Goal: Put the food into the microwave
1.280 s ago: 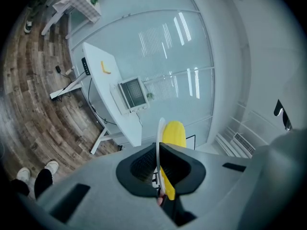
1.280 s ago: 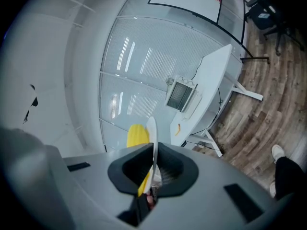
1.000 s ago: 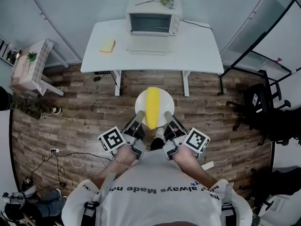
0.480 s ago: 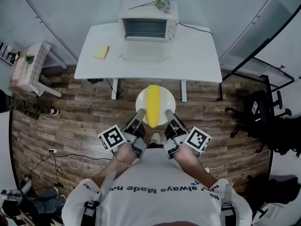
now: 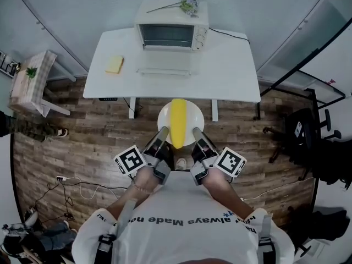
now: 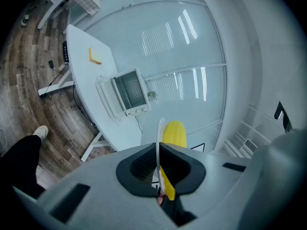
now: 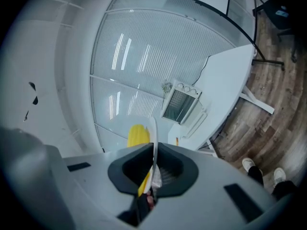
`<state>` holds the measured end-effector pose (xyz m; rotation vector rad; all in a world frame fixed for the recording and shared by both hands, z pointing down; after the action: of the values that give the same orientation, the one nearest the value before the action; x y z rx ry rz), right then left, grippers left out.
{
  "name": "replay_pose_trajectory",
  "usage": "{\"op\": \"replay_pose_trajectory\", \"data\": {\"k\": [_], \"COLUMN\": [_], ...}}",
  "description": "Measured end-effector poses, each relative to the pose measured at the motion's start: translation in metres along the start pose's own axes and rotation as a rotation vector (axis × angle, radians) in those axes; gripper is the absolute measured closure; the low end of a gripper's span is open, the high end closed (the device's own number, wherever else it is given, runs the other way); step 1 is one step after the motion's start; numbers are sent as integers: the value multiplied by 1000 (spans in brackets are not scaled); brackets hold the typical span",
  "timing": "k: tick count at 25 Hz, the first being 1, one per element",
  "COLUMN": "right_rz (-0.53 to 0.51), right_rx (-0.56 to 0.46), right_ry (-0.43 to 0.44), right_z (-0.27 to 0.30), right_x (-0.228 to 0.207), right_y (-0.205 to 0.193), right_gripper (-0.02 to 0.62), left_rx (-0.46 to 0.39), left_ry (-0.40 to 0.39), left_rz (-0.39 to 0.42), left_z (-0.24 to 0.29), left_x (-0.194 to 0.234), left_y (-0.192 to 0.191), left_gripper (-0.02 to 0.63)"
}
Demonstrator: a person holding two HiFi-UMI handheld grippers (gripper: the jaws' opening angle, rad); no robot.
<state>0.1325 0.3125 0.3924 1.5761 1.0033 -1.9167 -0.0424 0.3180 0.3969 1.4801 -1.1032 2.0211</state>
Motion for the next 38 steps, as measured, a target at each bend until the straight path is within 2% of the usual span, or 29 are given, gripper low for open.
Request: {"op": "replay_pose_trajectory", "data": {"k": [9,12,15,19,23,29,33,38], "right_rz": [6,-15,-2,-4,10,10,10,15], "right_rx": [-9,-5,-4,-4,-12,-23,-36,-48], "right_ry": [-36,-6,-32,-32,-54,-56,-56,-61], "right_z": [75,111,143,188,229,285,299,301], "right_x": [-5,-2,-4,0,1,2,1,2], "right_y": [30,43,54,65,74,91,94,95], "right_gripper": [571,571,571,571,571,571,571,571], "left_rx": [-2,-12,-7,-25,5,12,33,46], "left_ry": [-16,-44,-22,-80,-16,-43,-20,-26], "left_rz": [1,-16,-5,-45,2,-28,0,-7], "left_z": [48,69,85,108,123,155,160,164], "left_x": [19,24,36,38,57,70,78,78], "left_y": [67,96,125,165,206,254,269,271], "left_gripper": [589,589,589,589,589,589,589,589]}}
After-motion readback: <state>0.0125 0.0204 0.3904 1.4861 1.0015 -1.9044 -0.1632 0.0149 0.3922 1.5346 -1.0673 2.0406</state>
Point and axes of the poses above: the fingertips, and each gripper's own axes: z forward along the fingers, x to its left, y out of its top, the point moved 5 cm from there along -z, backward along the fingers, and after that the axes turned 5 degrees about z, right-handed, at the moved point
